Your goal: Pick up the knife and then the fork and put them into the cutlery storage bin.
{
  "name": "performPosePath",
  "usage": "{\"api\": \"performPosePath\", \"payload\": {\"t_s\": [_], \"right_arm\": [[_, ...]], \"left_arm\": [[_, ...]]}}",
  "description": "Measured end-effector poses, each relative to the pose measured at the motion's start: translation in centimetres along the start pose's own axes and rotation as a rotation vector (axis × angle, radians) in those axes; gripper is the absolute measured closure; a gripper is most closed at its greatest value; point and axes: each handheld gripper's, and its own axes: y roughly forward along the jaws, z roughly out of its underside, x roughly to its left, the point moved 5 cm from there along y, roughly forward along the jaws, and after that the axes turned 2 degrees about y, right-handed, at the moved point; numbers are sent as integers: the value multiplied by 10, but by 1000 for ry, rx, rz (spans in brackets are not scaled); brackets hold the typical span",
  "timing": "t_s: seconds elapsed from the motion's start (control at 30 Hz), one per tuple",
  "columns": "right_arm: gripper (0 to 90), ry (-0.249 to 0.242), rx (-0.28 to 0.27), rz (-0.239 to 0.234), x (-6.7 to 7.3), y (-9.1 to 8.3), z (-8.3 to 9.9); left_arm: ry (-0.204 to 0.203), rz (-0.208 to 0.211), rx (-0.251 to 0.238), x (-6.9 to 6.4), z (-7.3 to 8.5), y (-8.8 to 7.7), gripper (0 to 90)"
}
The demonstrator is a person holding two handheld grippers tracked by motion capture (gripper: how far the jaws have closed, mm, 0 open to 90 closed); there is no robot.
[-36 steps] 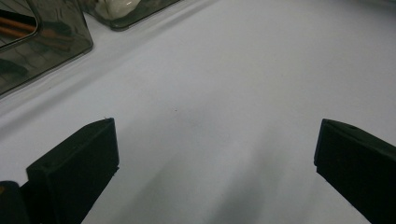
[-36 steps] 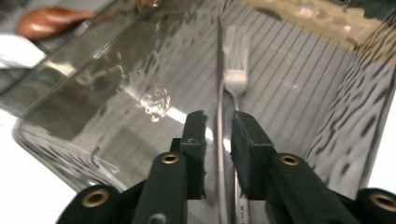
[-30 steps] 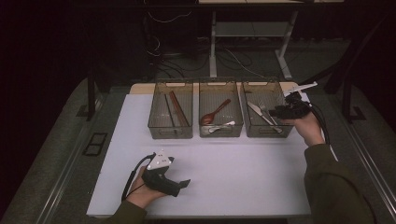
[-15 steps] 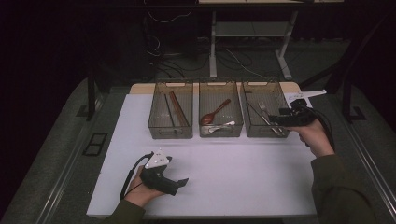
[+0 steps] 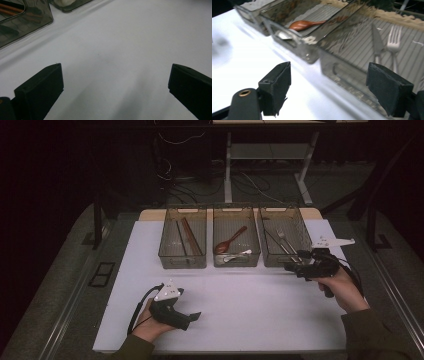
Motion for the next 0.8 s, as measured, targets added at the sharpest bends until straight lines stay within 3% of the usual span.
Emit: {"api": "performPosePath", "payload": {"t_s": [0.3,0.5,0.67,0.8], "right_arm": [[182,-53,-7,-22,24,-6,35],[181,-49,-16,-37,32,-11,56],[181,-13,-30,-46,37,-14,71],[181,-28,-14,-50,45,-13,81]], "left_arm": [[5,2,-4,-1,0,0,0],[2,1,-9,-1,-1,-1,0],[5,2,-8,-1,0,-1,0],[8,1,-6,-1,0,-1,0]]}}
